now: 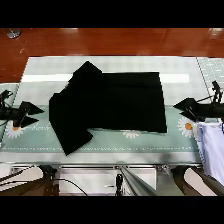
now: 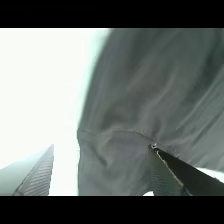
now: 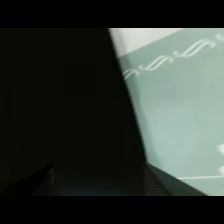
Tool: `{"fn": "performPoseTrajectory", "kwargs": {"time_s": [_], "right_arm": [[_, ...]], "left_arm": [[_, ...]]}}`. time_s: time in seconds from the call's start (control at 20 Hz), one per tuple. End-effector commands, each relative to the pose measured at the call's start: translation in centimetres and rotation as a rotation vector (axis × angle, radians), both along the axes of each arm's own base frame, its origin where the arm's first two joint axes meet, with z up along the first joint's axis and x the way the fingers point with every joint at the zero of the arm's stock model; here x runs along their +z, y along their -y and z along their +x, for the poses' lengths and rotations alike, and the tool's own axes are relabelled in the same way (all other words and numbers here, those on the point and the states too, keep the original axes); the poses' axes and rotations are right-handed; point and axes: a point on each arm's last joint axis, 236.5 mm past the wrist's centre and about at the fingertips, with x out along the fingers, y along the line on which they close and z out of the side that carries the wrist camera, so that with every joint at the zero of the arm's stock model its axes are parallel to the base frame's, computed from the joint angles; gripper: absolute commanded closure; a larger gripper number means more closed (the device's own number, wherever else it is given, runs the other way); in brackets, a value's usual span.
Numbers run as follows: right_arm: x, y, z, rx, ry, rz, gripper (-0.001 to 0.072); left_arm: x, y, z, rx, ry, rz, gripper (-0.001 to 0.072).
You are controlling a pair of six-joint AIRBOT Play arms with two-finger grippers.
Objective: Fold the shirts.
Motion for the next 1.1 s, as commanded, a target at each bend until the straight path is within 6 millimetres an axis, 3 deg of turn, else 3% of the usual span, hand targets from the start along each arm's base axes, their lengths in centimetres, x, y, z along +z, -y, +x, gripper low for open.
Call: {"fn": "performPoseTrajectory", "kwargs": {"time_s": [0.0,0.15,0.5,0.65,0.7,0.75,0.8,0.9,0.95,1.05], "right_arm": [[0.0,-1.6,-0.9,-0.028,0.045,0.055,0.0088],[0.0,-1.6,-0.8,-0.030,0.047,0.055,0.0089],[0.0,-1.7,-0.9,-0.030,0.045,0.058,0.0089],[0.0,-1.4,-0.7,-0.039,0.048,0.051,0.0089],[0.0,-0.7,-0.6,-0.052,0.050,0.034,0.0089],[0.1,0.9,-0.5,-0.088,0.048,0.006,0.0089],[0.0,2.8,-0.7,-0.133,0.035,-0.024,0.0089],[-1.2,6.2,-2.8,-0.212,-0.052,-0.077,0.0088],[-2.3,6.4,-5.1,-0.192,-0.143,-0.093,0.0089],[-3.7,3.5,-8.7,-0.127,-0.294,-0.011,0.0089]], "left_arm": [[-1.1,0.9,-0.4,0.085,0.068,-0.070,0.0004],[-2.1,3.1,-0.5,-0.002,0.062,-0.086,0.0005],[-3.0,6.5,1.8,-0.082,0.099,-0.036,0.0005],[-3.3,8.2,1.6,-0.136,0.085,-0.048,0.0013],[-3.2,8.8,1.3,-0.163,0.086,-0.058,0.0199],[-2.9,9.2,1.1,-0.190,0.090,-0.071,0.0519],[-2.5,9.6,0.8,-0.213,0.092,-0.089,0.0679],[-1.9,10.0,0.6,-0.240,0.097,-0.107,0.0679],[-1.9,9.9,0.6,-0.240,0.100,-0.106,0.0680],[-1.8,10.0,0.7,-0.238,0.101,-0.107,0.0680]]}}
